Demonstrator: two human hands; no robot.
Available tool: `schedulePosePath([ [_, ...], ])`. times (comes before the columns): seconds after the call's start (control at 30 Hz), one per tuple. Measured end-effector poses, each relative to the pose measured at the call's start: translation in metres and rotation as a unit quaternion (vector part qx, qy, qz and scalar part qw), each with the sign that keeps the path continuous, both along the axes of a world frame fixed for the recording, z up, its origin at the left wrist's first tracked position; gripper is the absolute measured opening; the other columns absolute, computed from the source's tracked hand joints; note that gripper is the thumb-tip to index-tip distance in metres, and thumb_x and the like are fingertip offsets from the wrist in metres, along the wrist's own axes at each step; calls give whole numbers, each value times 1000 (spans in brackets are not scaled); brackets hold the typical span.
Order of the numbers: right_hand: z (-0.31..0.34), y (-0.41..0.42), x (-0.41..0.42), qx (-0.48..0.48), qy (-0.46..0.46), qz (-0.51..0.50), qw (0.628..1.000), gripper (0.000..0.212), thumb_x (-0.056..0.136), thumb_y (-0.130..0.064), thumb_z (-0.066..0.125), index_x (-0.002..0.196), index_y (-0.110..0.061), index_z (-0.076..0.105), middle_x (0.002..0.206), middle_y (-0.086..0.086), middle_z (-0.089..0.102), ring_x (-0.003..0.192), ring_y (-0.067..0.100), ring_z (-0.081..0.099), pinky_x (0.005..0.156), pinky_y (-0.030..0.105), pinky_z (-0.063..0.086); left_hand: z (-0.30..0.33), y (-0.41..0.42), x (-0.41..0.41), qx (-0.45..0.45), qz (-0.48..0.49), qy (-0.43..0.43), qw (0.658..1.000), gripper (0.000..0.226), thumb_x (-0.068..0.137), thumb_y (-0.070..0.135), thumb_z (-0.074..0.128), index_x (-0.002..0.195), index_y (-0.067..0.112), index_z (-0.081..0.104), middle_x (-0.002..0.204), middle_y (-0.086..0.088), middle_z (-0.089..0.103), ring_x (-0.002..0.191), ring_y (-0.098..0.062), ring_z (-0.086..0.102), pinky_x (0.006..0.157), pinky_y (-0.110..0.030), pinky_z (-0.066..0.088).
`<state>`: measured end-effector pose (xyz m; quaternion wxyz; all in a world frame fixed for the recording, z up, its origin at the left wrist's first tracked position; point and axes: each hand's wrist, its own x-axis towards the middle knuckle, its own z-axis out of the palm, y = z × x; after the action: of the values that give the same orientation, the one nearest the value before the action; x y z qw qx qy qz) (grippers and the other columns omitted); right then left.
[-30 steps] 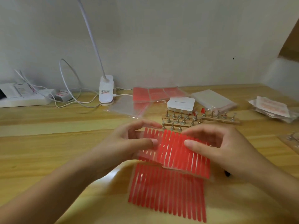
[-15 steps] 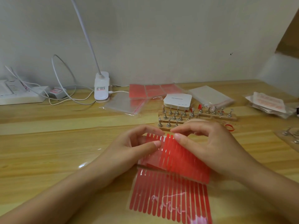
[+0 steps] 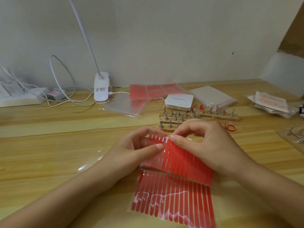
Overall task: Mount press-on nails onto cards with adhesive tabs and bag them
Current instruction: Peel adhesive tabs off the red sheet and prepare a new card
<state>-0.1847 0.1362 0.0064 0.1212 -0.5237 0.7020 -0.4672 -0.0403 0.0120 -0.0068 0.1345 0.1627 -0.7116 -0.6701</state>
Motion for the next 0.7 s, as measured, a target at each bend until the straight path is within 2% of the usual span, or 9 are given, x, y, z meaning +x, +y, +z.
schedulePosePath([
  [0.1,1,-1,0,4,-1,0,1000,13,68,-41,64,69,-29,68,80,-14,66,82,-4,59,73,4,38,-1,0,0,-3,1,0,1000,27,73,24,65,100,21,65,91,-13,72,83,-30,70,74,-40,58],
  [0.23,4,1,3,-20,39,2,999,4,74,-30,67,70,-29,65,84,-12,64,87,-2,56,75,1,35,-3,-4,0,11,-8,-7,1000,19,80,31,70,98,26,68,95,-12,71,87,-29,69,76,-43,57],
  [0.37,5,3,6,-51,99,10,994,8,79,-23,69,73,-26,64,86,-15,61,89,-3,55,79,3,34,-6,-8,0,41,-17,-9,999,28,79,32,65,104,20,67,100,-13,69,91,-30,68,78,-46,55],
  [0.57,8,6,9,-90,114,31,989,4,78,-27,65,75,-24,65,85,-14,61,88,1,57,80,9,39,-6,-10,-1,69,-8,-5,998,27,77,32,67,100,18,69,92,-8,70,85,-23,69,71,-38,56],
  [0.7,12,9,8,-101,104,52,988,11,78,-33,69,77,-23,66,85,-13,62,88,2,58,81,10,41,-4,-9,-1,79,-1,0,997,24,75,30,67,96,19,70,94,-10,70,82,-22,68,70,-36,57],
])
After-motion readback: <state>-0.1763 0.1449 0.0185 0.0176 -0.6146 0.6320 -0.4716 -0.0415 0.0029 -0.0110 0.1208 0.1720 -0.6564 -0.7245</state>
